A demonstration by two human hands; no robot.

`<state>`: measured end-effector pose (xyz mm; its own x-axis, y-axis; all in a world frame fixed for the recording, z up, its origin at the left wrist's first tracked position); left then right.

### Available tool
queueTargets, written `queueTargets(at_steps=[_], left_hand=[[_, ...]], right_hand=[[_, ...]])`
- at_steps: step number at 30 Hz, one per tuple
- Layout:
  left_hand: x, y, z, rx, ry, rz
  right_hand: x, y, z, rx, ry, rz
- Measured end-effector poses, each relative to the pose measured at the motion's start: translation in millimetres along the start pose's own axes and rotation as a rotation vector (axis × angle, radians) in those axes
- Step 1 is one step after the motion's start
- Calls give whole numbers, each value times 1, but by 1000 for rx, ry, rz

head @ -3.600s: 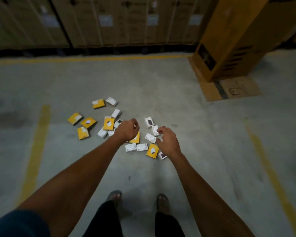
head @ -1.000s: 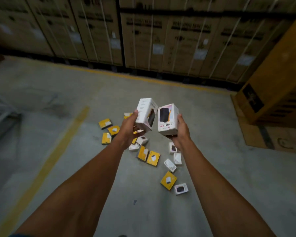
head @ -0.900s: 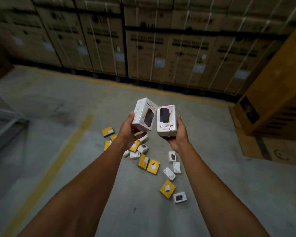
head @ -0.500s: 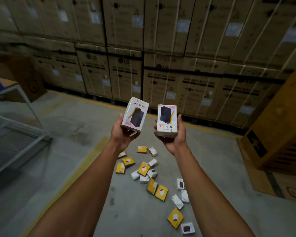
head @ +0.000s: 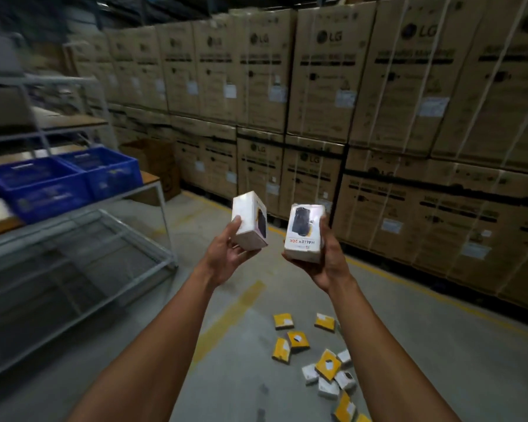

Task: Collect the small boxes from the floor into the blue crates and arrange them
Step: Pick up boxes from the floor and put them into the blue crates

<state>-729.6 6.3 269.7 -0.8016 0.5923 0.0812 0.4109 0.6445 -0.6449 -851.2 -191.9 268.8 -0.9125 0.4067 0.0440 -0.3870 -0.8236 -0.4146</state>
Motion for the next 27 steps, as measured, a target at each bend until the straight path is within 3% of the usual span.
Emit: queueTargets(at_steps=[10,19,27], left_hand=[[-36,144,-115,-79,-215,-152],[-81,260,-238,-196,-377,-405],[-127,367,-327,-114,-489,-541]], right_hand=[[-153,-155,-83,-14,-163,206],[-311,-324,-146,21,-273,464],[-426,-459,-212,106,-374,613]])
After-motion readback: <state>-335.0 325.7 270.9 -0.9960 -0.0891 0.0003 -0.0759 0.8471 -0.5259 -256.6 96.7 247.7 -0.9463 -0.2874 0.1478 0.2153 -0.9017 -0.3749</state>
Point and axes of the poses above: each hand's wrist, its own x-axis away from the middle knuckle, its own y-axis out of the back of the hand, z = x × y, the point moved 3 cm from there along -x, towards the middle knuckle, and after that the axes turned 9 degrees about x, right-handed, at the moved point
